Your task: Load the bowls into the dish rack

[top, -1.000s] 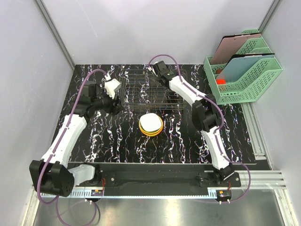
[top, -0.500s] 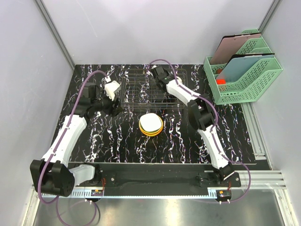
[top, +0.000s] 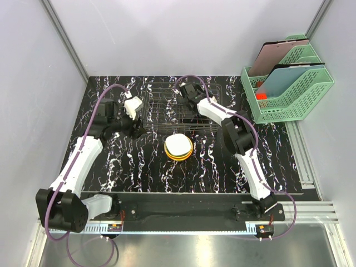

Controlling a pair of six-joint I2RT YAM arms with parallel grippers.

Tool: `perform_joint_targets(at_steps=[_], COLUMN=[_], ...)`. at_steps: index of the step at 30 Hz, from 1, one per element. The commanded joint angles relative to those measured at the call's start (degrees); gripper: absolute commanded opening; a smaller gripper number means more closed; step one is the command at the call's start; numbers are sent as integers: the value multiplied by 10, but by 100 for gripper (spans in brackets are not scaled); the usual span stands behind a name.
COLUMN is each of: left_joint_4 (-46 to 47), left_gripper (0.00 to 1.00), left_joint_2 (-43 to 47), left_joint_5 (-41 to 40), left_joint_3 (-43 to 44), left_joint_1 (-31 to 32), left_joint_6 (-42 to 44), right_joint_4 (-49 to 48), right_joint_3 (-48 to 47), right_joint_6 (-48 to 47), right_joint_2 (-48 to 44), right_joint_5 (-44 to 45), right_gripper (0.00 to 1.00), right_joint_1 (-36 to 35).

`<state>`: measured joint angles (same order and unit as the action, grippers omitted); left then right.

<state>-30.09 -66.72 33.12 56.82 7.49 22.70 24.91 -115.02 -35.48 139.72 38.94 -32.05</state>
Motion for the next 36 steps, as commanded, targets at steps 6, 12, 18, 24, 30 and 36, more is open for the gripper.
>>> perform_joint_targets(at_steps=[6, 12, 18, 24, 30, 36], left_joint_4=[12, 9, 4, -9, -8, -16], left_gripper=[71, 72, 76, 77, 77, 78], left_joint_2=[21, 26, 24, -6, -46, -120], left_joint_5=[26, 25, 35, 52, -4, -23], left_joint_3=[3, 0, 0, 14, 30, 96], left_joint_1=[-4, -4, -4, 9, 84, 138], left_joint_6=[9, 9, 9, 5, -1, -28], right_joint_4=[19, 23, 75, 157, 187, 182], right_joint_3=[11, 2, -18, -59, -30, 36], right_joint_6=[9, 1, 40, 102, 132, 125], right_joint_2=[-55, -57, -74, -116, -185, -281], right_joint_5=[-42, -54, -111, -191, -260, -283], right_gripper=[99, 100, 100, 100, 100, 100], right_joint_1=[-21, -22, -22, -21, -22, -5])
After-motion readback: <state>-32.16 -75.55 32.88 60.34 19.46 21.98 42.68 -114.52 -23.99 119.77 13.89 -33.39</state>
